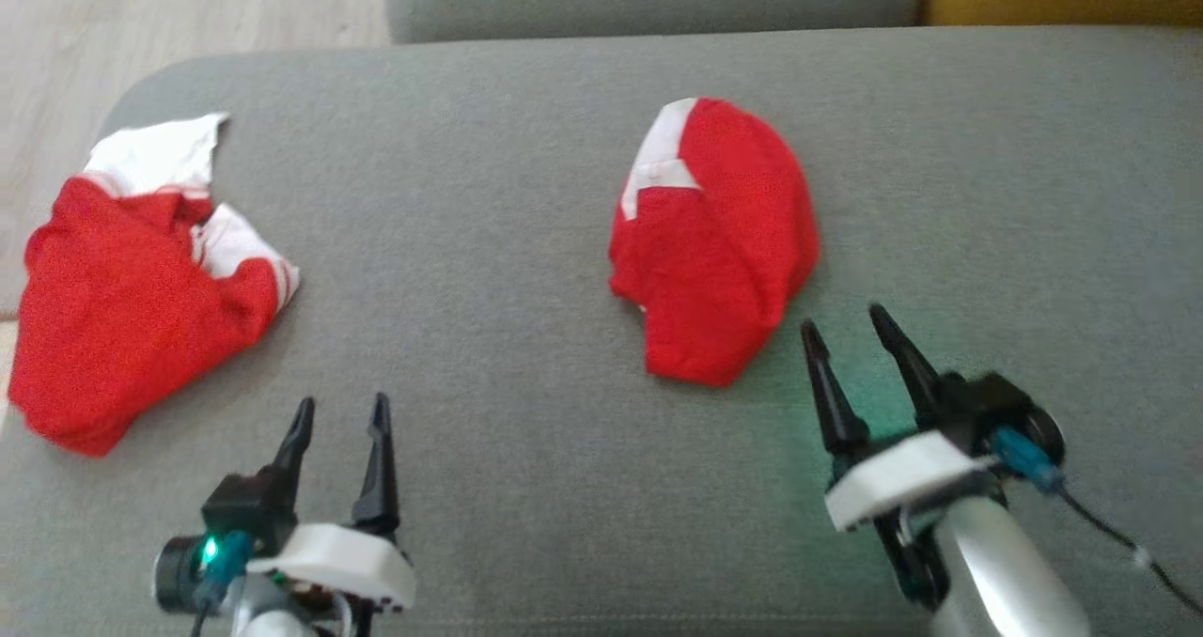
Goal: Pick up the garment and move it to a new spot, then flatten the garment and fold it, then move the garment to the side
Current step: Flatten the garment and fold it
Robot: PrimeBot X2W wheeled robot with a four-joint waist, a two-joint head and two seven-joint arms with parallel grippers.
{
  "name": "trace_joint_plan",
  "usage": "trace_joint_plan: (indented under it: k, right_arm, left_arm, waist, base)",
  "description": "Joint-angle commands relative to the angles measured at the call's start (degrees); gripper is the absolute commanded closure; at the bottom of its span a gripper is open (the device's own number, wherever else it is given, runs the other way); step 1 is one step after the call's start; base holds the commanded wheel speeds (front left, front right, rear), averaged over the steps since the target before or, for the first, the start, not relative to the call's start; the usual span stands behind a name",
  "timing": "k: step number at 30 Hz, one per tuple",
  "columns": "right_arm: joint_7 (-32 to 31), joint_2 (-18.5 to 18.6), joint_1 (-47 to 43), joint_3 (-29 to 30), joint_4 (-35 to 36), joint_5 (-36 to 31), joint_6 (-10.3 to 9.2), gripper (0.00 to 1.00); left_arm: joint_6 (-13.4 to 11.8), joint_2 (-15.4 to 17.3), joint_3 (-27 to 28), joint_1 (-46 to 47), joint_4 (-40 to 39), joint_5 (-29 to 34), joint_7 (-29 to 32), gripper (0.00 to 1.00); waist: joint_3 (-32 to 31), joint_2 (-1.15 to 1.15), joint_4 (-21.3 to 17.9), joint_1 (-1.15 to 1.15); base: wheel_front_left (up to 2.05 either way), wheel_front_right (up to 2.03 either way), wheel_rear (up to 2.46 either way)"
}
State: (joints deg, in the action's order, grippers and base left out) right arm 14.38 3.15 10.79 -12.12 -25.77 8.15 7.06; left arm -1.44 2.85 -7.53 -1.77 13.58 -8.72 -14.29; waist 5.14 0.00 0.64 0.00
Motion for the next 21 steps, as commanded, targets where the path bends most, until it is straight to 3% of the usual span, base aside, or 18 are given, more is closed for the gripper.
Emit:
trace_joint_plan:
  k: [1,11,20,21]
  right_arm:
    - [0.61,-0.27,4.76,-1.94,1.12,-0.12,0.43,0.0]
    - [-3.4,-0.27,19.18,-3.69,-9.72,0.05,0.43,0.0]
    - [-4.61,-0.27,25.3,-3.3,-16.71,-0.58,0.43,0.0]
    - [-4.51,-0.27,25.51,-3.54,-17.14,-0.37,0.43,0.29]
  left_arm:
    - [0.02,0.04,1.08,3.0,-1.71,-0.48,-0.71,0.0]
    - [-0.12,0.03,-3.3,5.01,-0.98,-2.45,-0.71,0.0]
    - [-0.23,0.03,-4.07,5.55,-0.91,-3.42,-0.71,0.0]
    - [-0.28,0.03,-4.15,5.71,-0.92,-3.52,-0.71,0.0]
  waist:
    - [1.43,0.0,2.03,0.0]
    - [4.73,0.0,10.41,0.0]
    - [6.27,0.0,12.94,0.0]
    - [6.37,0.0,13.0,0.0]
  base:
    - [0.0,0.0,0.0]
    - [0.0,0.0,0.0]
    - [0.0,0.0,0.0]
    - [0.0,0.0,0.0]
